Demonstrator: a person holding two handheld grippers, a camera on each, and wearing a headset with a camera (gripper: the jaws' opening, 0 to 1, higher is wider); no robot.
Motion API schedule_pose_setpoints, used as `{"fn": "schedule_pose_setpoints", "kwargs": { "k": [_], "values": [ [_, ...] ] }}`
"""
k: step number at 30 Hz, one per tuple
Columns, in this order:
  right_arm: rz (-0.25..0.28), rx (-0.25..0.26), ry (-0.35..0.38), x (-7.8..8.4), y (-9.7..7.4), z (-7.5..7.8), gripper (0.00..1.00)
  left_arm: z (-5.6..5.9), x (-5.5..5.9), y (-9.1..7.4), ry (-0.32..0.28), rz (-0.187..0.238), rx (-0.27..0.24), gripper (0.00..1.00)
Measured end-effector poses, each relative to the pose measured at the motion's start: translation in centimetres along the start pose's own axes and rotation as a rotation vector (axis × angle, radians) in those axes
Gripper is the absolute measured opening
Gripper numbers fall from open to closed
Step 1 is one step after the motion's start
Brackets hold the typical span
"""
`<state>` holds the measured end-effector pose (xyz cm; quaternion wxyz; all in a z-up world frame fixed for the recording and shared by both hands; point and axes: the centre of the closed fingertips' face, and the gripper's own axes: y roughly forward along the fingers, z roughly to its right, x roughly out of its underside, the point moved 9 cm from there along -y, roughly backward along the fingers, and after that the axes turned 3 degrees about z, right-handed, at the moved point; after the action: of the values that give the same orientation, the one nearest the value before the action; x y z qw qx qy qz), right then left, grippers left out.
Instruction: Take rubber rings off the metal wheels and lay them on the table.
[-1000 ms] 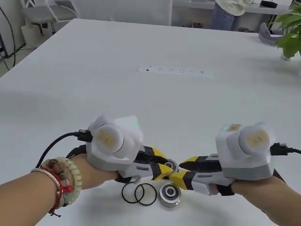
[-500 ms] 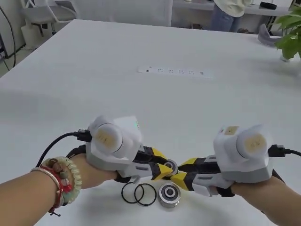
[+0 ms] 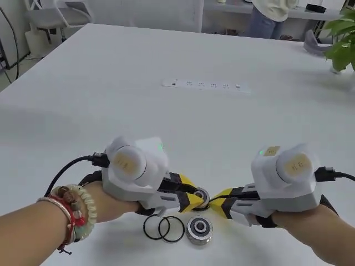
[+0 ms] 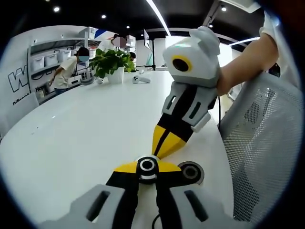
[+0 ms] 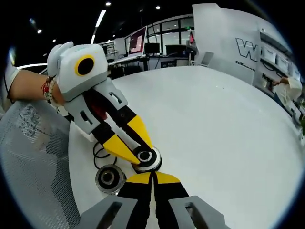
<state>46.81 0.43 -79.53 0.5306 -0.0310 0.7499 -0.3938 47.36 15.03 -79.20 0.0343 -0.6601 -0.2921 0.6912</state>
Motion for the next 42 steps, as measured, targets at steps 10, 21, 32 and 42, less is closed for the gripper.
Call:
{"fn": "schedule_pose_setpoints", "kwargs": {
  "k": [10,21,32,42],
  "values": [
    [0.067,-0.021,0.266,-0.3,-0.6,0.8,0.00,0.4,-0.2,0.2,0.016,-0.015,0.009,0.07],
    [0.066,-0.021,0.281,-0.6,-0.6,0.4,0.00,0.4,-0.3,0.2,0.041,-0.016,0.006,0.07],
    [0.072,-0.031,0.284,-0.8,-0.7,0.1,0.00,0.4,-0.2,0.2,0.033,-0.011,0.006,0.07],
    [0.080,-0.046,0.279,-1.0,-0.7,-0.1,0.00,0.4,-0.2,0.2,0.028,-0.009,0.006,0.07]
  ]
}}
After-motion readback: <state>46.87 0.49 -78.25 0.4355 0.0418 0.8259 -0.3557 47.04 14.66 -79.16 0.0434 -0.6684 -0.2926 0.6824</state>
